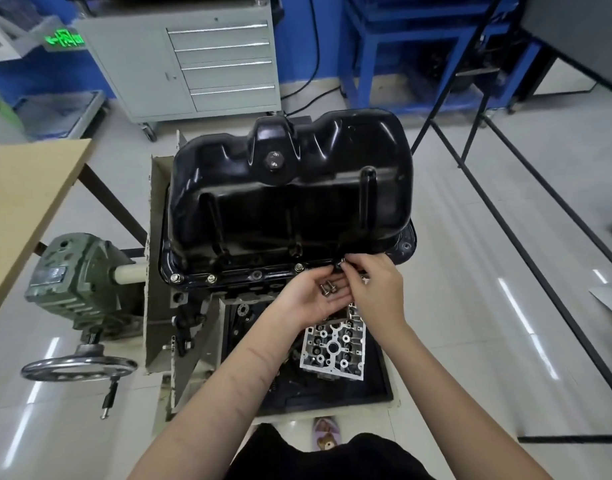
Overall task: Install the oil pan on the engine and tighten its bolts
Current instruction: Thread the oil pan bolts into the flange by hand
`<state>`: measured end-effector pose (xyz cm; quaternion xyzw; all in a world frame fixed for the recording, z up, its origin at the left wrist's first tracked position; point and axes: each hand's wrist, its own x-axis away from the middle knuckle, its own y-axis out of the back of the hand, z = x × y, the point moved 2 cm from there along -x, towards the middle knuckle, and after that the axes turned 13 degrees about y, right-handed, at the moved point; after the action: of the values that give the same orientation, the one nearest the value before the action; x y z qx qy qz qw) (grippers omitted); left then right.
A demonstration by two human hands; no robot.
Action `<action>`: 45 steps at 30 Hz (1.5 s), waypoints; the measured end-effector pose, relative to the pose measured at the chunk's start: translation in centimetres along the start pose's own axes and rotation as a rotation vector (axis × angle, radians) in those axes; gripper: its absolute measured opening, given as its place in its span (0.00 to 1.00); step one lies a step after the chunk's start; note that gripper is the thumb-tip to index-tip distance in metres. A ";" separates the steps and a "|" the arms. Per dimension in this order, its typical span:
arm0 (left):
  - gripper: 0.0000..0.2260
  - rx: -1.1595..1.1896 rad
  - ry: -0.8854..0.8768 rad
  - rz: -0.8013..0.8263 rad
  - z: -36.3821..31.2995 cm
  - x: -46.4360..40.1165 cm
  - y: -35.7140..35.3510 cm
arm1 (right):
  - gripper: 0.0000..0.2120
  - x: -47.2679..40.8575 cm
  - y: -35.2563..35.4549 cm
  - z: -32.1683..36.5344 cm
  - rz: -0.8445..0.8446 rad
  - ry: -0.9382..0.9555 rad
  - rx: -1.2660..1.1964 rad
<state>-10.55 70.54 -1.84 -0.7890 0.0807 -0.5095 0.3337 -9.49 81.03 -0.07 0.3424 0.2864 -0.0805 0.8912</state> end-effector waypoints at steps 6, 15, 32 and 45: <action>0.13 -0.027 0.017 -0.008 -0.2 0.2 0.0 | 0.04 0.0 -0.4 0.0 0.032 0.088 0.124; 0.12 0.023 0.069 -0.009 -0.7 0.5 -0.2 | 0.03 -0.2 -0.9 0.7 0.090 0.089 0.246; 0.14 0.064 0.176 0.017 -0.9 0.5 -0.2 | 0.06 0.2 -0.8 0.2 -0.001 -0.094 0.049; 0.13 0.060 0.117 -0.024 -0.9 1.1 -0.4 | 0.04 -0.2 -1.1 1.3 0.097 0.014 0.290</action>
<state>-10.91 69.92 -0.56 -0.7484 0.0754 -0.5609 0.3459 -9.45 79.37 0.17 0.4814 0.2611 -0.0755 0.8333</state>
